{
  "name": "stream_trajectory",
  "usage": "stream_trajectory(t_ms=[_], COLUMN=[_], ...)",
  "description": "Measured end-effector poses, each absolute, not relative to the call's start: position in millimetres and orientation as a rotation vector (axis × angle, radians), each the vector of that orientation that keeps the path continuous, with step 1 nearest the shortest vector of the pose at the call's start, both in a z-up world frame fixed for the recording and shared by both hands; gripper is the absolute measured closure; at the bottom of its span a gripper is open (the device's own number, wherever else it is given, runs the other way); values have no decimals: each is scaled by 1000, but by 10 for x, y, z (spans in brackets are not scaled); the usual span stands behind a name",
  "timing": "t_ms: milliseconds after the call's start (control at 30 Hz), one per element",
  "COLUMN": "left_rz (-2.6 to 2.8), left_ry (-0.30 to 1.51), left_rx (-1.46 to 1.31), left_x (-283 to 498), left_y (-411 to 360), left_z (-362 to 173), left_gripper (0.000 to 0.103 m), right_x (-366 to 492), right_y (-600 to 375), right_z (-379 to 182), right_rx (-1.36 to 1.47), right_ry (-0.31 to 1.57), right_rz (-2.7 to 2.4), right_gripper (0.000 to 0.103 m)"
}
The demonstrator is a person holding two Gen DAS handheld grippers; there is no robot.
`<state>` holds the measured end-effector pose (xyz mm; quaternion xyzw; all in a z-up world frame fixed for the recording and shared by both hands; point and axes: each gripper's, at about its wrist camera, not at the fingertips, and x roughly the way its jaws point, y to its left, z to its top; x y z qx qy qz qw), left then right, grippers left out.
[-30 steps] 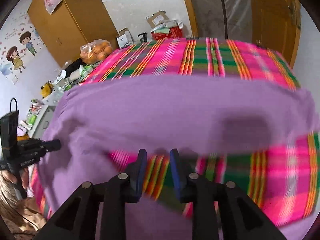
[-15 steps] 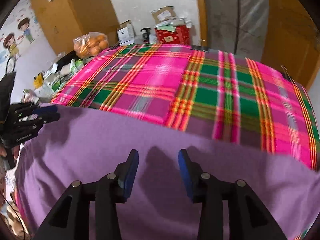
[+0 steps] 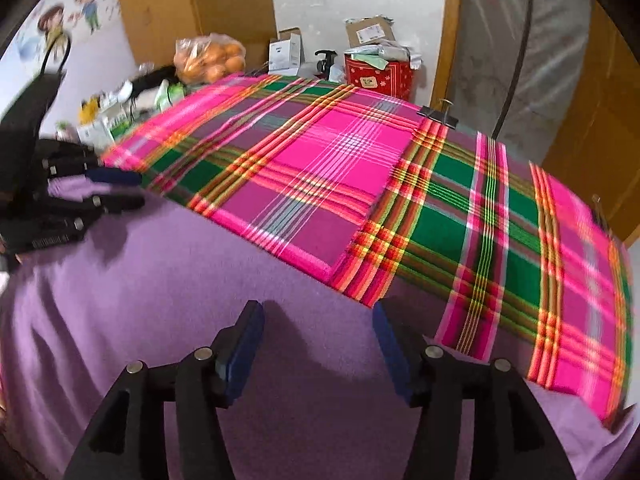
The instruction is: Fold clothes
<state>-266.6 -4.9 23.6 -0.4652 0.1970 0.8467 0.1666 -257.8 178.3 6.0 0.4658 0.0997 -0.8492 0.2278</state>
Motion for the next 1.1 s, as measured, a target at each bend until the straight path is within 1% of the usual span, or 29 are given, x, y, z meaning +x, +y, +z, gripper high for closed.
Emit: stream_trajectory(t_ms=[33,67,100,133,167,200,233,267,300,433,600,733,767,833,867,900,1067,1100], left_rz=[2408,2400,2391,2380,2373,2360,2349,2338,2337,2357,2416,2346,2336,2347,2359,2369,2331,2333], left_ry=[551,547,547,554,564,576,582,592,621,699,667,638,624,595,582,584,773,785], left_rx=[-1322,-1315,-1303,-1290,-1281,-1272,-1270,-1268,-1258,-1220,-1222,-1243,-1249,-1252,-1252,-1254,-1176,-1167], left_x=[-2664,-2641,-2614,-2589,-2564,-2546,-2544,-2535,-2514,-2474,-2610,-2640,-2637,-2646,-2654,-2655,-2563,-2573], left_y=[-51,-33,-21,-7,10,33,57,93,129,212,190,157,123,59,33,21,120,123], left_z=[236,232,230,227,220,214,206,200,196,185,196,211,218,222,224,231,208,208], left_gripper=[76,76,77,78,82,89,93,100,103,103,103,103,101,93,84,78,76,74], right_x=[-2562,-2545,-2530,-2516,-2509,-2505,-2501,-2497,-2495,-2483,-2571,-2614,-2594,-2569,-2570,-2574,-2579,-2580], right_y=[1750,1718,1694,1671,1662,1664,1666,1667,1667,1658,1685,1686,1682,1688,1686,1684,1642,1655], right_z=[63,65,70,76,81,87,92,97,101,123,200,165,150,127,122,117,107,123], right_rx=[1282,1281,1278,1274,1275,1279,1283,1286,1289,1269,1226,1256,1259,1262,1263,1263,1270,1270], right_ry=[290,306,318,324,326,326,326,327,326,320,281,281,298,311,310,305,332,326], right_rz=[-2338,-2336,-2331,-2317,-2310,-2309,-2308,-2306,-2310,-2367,-2455,-2414,-2405,-2400,-2410,-2424,-2407,-2403], right_gripper=[51,59,62,70,78,80,90,100,100,101,101,101,101,101,101,101,101,101])
